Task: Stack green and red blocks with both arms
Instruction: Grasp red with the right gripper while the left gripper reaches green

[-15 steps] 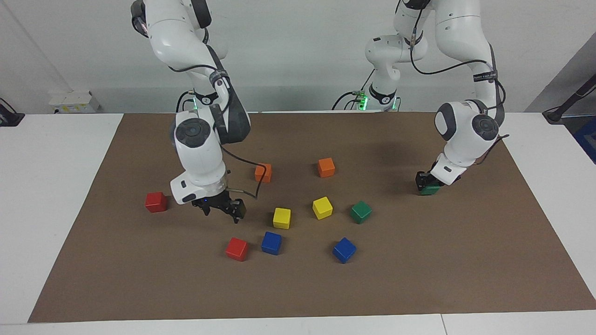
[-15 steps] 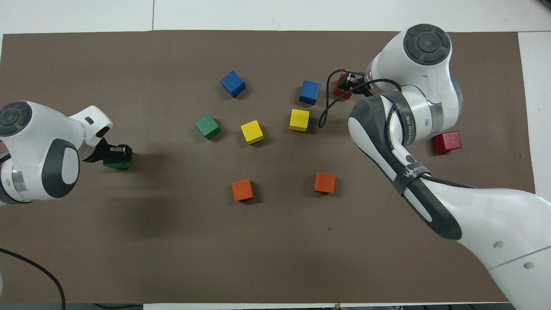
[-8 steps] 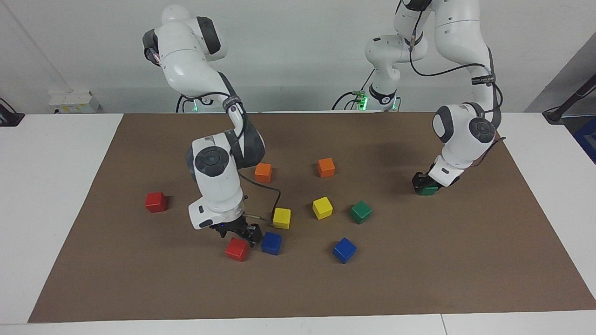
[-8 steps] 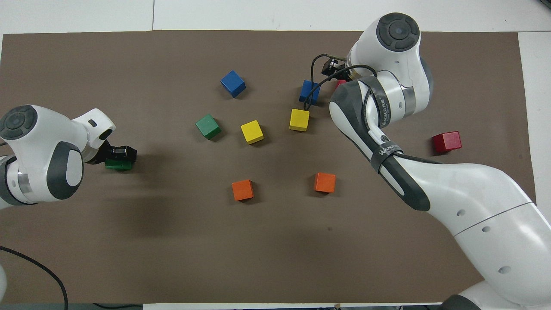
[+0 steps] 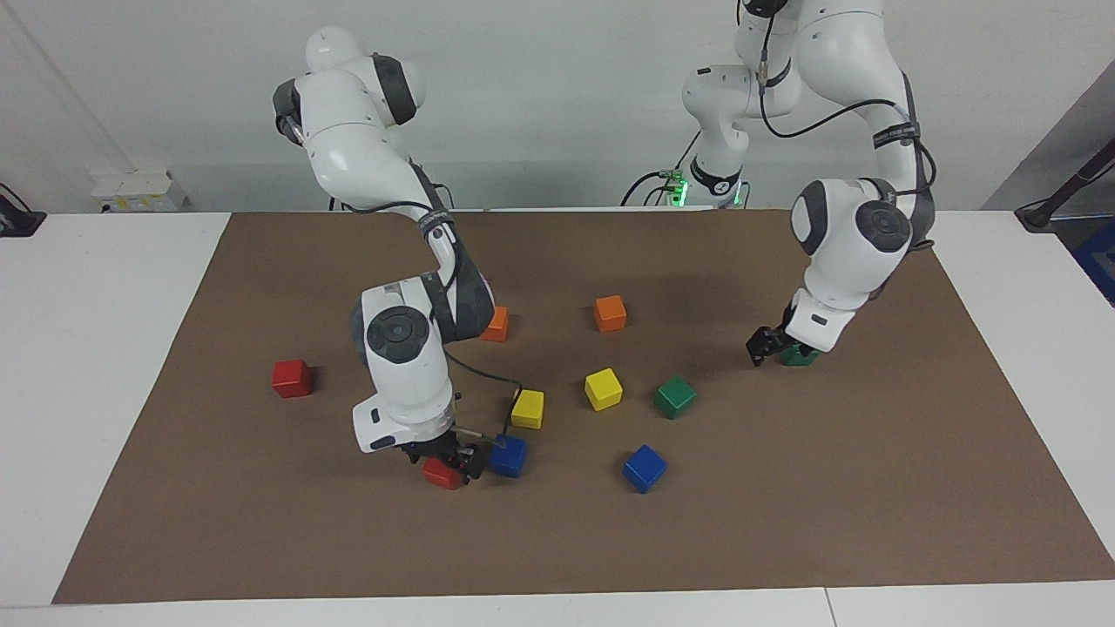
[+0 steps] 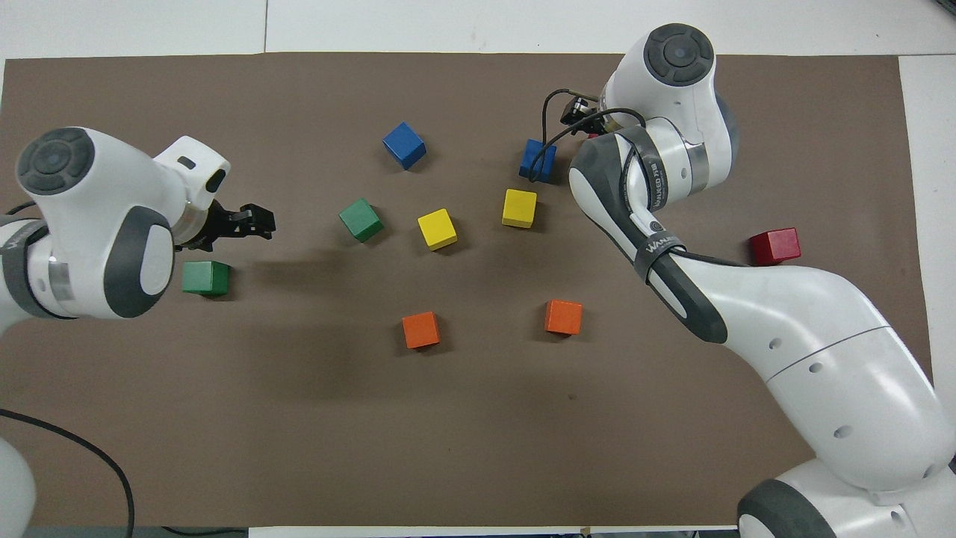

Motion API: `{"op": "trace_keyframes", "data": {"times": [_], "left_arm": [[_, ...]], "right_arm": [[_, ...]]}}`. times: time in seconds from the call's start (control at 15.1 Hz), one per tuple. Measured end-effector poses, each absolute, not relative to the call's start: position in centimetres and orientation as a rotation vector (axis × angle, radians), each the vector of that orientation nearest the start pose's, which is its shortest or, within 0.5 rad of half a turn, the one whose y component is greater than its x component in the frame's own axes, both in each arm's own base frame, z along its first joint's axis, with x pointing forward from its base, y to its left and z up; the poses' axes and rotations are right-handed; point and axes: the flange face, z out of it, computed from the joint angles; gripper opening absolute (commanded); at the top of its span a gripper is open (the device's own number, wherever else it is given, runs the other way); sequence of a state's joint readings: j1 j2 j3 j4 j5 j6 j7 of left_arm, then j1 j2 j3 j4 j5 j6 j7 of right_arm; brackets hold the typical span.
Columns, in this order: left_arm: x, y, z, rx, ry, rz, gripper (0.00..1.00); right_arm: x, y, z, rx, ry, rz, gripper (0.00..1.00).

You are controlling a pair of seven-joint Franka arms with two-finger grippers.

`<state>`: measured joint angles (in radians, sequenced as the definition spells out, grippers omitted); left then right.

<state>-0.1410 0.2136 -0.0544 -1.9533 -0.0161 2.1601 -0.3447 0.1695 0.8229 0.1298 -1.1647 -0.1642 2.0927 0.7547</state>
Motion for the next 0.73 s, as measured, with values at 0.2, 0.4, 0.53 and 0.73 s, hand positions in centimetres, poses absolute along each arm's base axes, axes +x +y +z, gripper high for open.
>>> {"op": "trace_keyframes", "data": {"times": [0.2,0.4,0.53,0.73], "left_arm": [[58.4,-15.0,36.5,-3.152,-0.333,-0.001,1.00],[58.7,-17.1,35.4,-3.145,-0.447,-0.019,1.00],[59.3,-18.5,35.2,-3.144,-0.493,-0.029,1.00],[60.0,-20.9,35.1,-3.137,-0.591,-0.042,1.00]], "right_arm": [[74.7,19.2,29.9,-3.059,0.680,-0.169,1.00],[74.7,19.4,29.7,-3.062,0.692,-0.172,0.64],[74.8,19.2,29.9,-3.068,0.691,-0.183,0.06],[74.8,19.3,30.0,-3.064,0.690,-0.194,0.00]]}}
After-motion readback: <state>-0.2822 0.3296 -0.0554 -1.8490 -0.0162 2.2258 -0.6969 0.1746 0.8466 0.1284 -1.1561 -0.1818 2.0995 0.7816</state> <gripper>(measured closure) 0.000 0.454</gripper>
